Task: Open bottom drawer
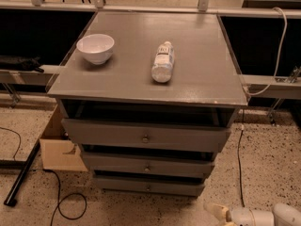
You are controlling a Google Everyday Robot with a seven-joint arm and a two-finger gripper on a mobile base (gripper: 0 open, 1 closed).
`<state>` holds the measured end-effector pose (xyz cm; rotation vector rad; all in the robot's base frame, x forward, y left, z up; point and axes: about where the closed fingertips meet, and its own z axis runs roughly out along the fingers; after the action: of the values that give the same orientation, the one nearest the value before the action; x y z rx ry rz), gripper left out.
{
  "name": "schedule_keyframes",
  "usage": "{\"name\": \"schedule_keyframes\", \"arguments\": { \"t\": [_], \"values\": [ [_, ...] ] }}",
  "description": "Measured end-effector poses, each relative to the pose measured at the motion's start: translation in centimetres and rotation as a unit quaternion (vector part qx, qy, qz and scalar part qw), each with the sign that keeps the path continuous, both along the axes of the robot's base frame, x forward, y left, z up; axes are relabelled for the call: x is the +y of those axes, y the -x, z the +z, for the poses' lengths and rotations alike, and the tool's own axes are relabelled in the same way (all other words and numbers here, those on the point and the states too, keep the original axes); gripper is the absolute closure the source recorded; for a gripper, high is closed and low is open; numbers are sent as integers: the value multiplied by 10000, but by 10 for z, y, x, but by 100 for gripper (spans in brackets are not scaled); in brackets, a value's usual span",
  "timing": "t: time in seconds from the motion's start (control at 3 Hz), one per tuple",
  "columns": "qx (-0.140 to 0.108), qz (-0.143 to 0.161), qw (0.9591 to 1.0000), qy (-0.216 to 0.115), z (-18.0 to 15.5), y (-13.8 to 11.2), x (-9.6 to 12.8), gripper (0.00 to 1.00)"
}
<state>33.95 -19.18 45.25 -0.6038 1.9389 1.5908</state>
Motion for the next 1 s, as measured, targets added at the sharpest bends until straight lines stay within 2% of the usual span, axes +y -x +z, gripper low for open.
{"name": "schedule_keyframes", "arguments": {
  "t": [0.33,0.67,1.0],
  "values": [
    [-951,-289,9943,-392,16,-6,6,0],
    [-1078,-268,9930,-392,17,-6,8,0],
    [-1078,-269,9930,-392,17,-6,9,0]
  ]
}}
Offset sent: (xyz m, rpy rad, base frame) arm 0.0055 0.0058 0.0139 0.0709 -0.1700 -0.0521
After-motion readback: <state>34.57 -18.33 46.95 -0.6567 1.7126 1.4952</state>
